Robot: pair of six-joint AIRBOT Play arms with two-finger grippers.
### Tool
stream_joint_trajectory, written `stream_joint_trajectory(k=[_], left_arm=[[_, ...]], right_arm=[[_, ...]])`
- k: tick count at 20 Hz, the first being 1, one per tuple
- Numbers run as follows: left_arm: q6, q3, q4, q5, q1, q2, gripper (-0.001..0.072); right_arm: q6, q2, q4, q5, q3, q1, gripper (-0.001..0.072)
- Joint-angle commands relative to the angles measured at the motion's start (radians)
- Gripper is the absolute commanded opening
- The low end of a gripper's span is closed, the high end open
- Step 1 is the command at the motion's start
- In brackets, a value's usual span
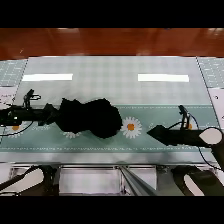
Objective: Fold the shirts.
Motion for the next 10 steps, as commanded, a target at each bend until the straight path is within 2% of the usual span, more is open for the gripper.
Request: stream_joint_trajectory(k=[1, 4, 7, 10], left_arm=[[0.108, 0.001, -0.055, 0.000, -0.030, -0.056, 0.0030], [0.119, 0.011, -0.100, 0.004, -0.030, -0.056, 0.0030], [0.119, 0.011, -0.106, 0.004, -0.031, -0.056, 0.0030], [0.118, 0.011, -0.106, 0.003, -0.031, -0.056, 0.0030]], right_arm=[[0.024, -0.101, 0.185, -0.188, -0.010, 0.208, 0.0407], [-0.109, -0.294, 0.430, -0.335, 0.006, 0.387, 0.0407], [-0.271, -0.494, 0.635, -0.397, 0.106, 0.499, 0.0407], [-0.295, -0.640, 0.690, -0.426, 0.216, 0.546, 0.0409]])
